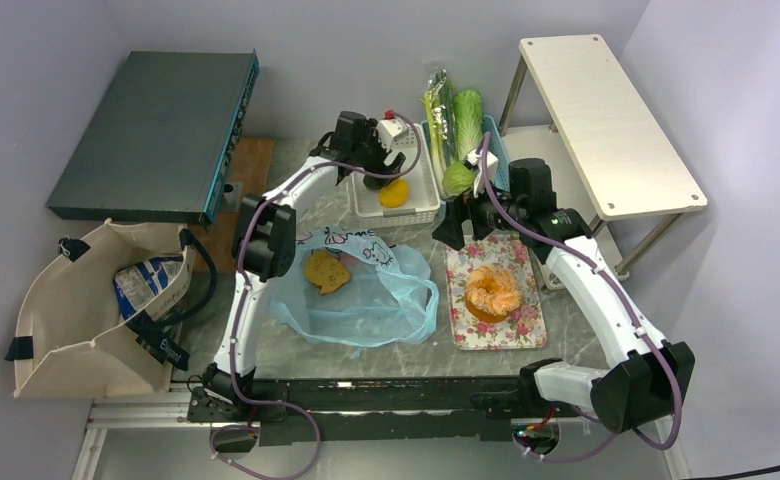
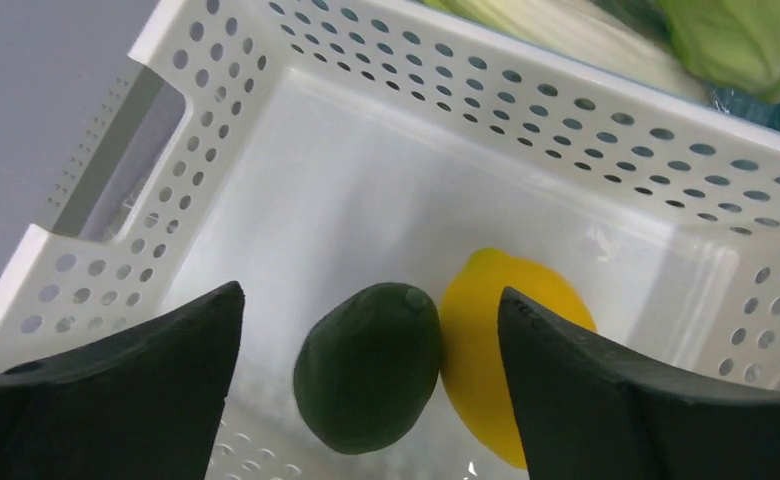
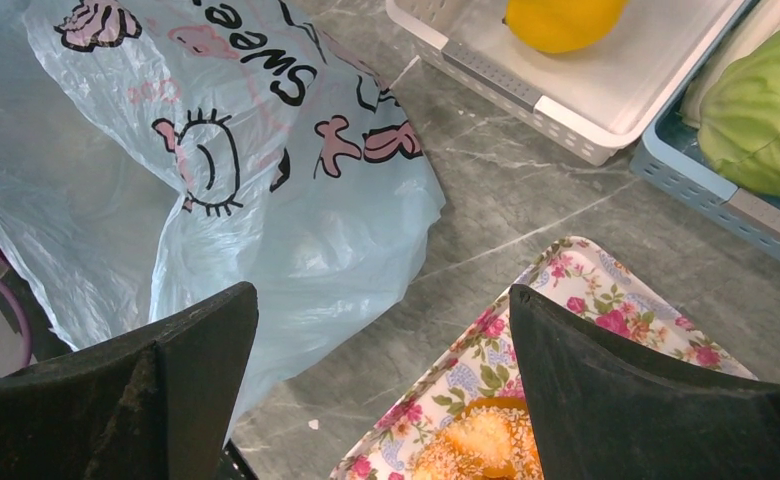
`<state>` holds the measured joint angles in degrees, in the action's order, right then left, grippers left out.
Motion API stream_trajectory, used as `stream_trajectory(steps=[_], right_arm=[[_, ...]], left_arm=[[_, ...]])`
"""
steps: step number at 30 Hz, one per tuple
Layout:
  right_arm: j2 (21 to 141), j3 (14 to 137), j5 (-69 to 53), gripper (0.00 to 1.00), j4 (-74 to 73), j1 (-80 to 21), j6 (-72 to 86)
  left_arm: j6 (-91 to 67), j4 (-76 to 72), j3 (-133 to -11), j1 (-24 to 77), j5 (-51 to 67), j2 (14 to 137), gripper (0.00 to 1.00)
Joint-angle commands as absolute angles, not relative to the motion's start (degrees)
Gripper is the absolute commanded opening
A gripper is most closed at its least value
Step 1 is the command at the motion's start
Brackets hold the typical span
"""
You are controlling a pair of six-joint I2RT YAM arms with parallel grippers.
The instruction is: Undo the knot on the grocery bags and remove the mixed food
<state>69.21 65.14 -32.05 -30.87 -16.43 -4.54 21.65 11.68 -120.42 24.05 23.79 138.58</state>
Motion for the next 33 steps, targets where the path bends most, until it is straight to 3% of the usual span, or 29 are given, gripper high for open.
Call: stream_trajectory(steps=[1,8,13,16,20,22,26,29,33], right_arm=[[67.8,65.3,-33.5,0.97,-31.1,-16.2,-5.3],[68.3,66.2,-35.0,0.97,-32.0,-16.2,-6.9],[67.9,65.4,-35.2,0.97,-33.2,-16.2,-8.2],[67.1,63.9,-35.6,0.96,-33.2,-16.3,-8.2],[66.4,62.6,-36.5,0.96,-32.7,-16.3,-8.5],[66.7,62.6,-36.8,0.95,-32.8,-16.4,-8.4],[67.8,63.0,-37.8,0.95,-32.4,-16.6,-8.0],[68.5,63.4,-37.9,0.94,-31.9,-16.7,-7.6],[68.7,63.9,-37.2,0.94,-31.7,-16.7,-7.5]], left_arm=[[20.4,12.1,-126.3,23.9,23.5,136.0,0.99],[21.4,15.1,-122.0,23.8,26.7,120.2,0.99],[25.5,12.1,-90.7,23.8,31.7,91.8,0.99],[31.3,15.0,-75.5,23.9,37.2,74.9,0.89],[40.4,27.9,-64.8,24.8,41.3,59.4,0.71],[46.5,34.3,-61.7,26.4,40.5,55.9,0.62],[52.4,40.7,-57.8,34.0,28.9,57.6,0.54],[49.9,38.4,-54.8,37.4,17.8,62.6,0.54],[48.2,32.3,-52.7,38.0,10.8,67.7,0.46]])
